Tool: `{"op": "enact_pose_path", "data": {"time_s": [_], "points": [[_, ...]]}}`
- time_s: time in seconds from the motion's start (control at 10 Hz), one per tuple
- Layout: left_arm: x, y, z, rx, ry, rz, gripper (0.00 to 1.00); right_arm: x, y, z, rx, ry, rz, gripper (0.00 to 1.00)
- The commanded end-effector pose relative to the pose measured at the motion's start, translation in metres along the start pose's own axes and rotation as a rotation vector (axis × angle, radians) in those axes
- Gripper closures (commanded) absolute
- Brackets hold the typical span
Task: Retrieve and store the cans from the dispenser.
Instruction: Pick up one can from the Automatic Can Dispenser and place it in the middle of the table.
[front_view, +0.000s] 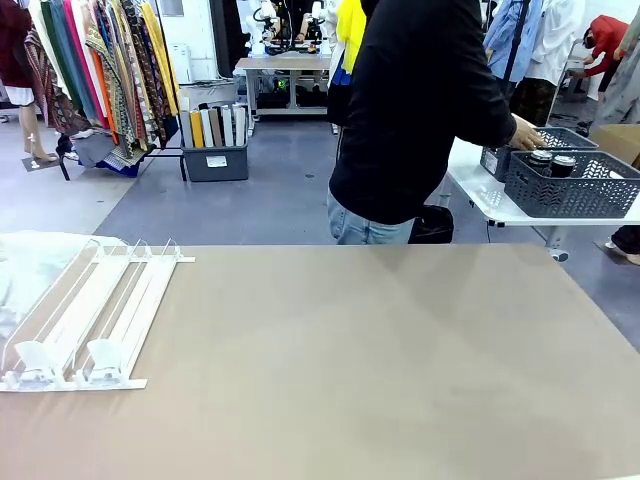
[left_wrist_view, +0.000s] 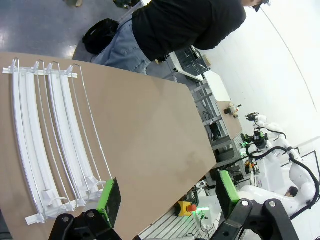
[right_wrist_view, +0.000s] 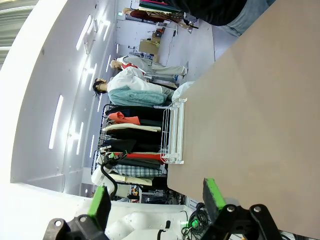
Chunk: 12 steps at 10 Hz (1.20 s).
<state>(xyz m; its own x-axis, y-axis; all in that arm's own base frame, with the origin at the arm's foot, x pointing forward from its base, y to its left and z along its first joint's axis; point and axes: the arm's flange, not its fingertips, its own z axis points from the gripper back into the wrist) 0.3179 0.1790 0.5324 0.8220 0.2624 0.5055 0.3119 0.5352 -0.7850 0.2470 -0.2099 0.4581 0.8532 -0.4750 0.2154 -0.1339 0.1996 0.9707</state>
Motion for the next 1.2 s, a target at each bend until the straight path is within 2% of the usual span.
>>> {"op": "enact_pose_path", "data": {"time_s": [0.0,1.1], "points": [[0.0007,-0.0017,0.0007,-0.014,-0.010,-0.008,0.00,0.0007,0.0009,0.0005,0.012,-0.001,0.020,0.00],[0.0007,-0.0017,0.0007,-0.014,-0.010,-0.008,0.00,0.0007,0.0009,0.0005,0.012,-0.001,0.020,0.00]]}}
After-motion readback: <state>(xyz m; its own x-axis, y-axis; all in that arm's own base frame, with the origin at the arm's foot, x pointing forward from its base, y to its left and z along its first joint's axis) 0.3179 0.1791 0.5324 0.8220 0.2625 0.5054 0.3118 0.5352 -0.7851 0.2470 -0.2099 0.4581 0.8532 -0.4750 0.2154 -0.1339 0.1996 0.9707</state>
